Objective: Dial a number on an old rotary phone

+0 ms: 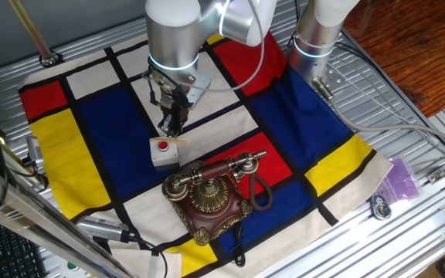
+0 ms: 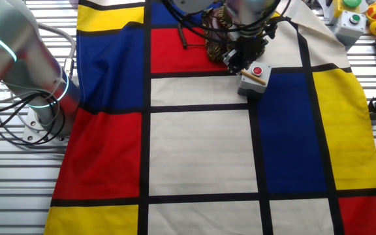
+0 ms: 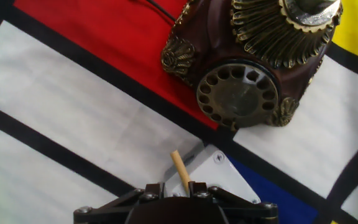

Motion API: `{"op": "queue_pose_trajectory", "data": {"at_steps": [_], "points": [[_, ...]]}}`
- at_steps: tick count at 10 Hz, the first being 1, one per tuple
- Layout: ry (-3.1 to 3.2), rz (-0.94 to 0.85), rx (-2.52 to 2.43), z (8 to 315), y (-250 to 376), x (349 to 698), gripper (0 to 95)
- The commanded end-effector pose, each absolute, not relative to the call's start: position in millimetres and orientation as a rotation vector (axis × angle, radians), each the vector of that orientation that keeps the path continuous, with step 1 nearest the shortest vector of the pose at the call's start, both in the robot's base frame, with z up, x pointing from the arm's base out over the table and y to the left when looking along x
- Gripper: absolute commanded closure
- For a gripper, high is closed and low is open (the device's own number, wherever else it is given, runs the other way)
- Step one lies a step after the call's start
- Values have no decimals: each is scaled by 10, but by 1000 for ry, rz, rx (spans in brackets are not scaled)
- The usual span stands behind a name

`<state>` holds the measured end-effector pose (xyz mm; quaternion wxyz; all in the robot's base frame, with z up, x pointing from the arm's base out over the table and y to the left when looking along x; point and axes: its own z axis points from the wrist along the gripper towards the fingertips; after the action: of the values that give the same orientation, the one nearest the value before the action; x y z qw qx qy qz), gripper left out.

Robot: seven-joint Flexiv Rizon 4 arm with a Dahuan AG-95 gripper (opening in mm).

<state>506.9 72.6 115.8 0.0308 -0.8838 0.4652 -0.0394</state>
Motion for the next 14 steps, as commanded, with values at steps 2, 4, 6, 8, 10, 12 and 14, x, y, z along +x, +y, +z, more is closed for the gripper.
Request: {"op": "queue_pose_trajectory", "data": {"at_steps": [2, 4, 6, 8, 10, 12, 14], "points": [[1462, -122, -2709, 1149, 728, 5073, 760], [1531, -119, -2670, 1149, 729, 5073, 760], [1647, -109, -2596, 1149, 730, 5073, 760], [1926, -100, -2399, 1164, 734, 5065, 760], [2144, -83, -2211, 1170, 735, 5060, 760], [2222, -83, -2133, 1171, 734, 5050, 760], [2320, -77, -2027, 1170, 734, 5046, 760]]}}
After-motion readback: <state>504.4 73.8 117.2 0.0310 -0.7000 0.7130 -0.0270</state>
